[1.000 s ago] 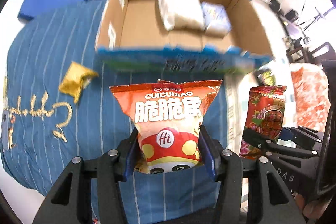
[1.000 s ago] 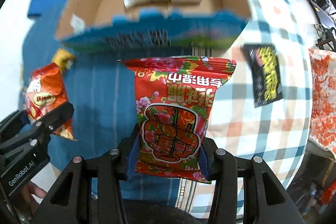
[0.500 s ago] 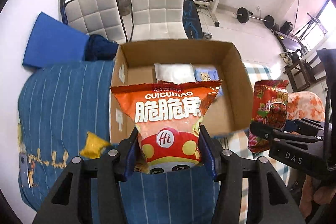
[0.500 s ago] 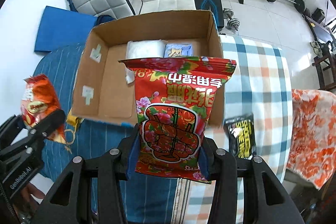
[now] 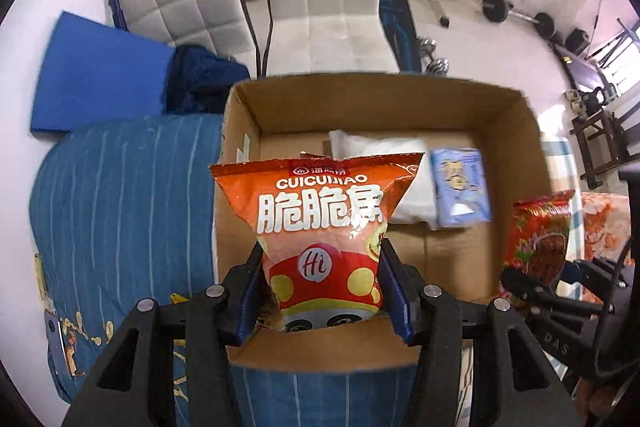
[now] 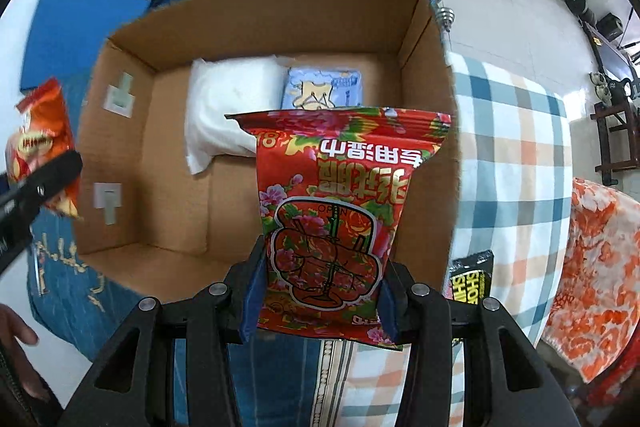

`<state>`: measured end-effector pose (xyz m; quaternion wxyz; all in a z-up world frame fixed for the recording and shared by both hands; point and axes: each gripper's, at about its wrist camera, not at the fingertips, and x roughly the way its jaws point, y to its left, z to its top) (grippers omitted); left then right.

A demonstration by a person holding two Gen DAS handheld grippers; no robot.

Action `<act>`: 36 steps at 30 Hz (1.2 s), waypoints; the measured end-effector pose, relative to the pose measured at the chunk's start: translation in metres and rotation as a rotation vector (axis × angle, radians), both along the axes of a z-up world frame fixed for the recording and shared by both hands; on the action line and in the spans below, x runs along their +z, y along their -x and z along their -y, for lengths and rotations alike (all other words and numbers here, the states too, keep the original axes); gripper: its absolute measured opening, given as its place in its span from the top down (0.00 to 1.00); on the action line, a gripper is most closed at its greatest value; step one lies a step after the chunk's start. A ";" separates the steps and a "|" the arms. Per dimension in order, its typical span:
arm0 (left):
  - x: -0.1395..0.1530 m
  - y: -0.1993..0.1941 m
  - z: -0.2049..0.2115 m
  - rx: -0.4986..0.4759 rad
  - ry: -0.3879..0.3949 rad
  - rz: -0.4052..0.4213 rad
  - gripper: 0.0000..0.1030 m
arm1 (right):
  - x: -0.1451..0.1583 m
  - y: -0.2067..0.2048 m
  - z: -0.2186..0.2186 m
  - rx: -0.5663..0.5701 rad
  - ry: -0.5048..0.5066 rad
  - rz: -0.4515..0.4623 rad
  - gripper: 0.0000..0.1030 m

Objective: Organize soft objects
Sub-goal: 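Carry both snack bags into the box and open both grippers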

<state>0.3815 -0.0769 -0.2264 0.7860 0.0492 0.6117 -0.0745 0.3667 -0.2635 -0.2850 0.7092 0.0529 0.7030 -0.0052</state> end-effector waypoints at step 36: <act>-0.065 -0.063 -0.009 0.079 -0.058 -0.155 0.33 | -0.056 -0.021 -0.013 -0.012 0.015 -0.088 0.20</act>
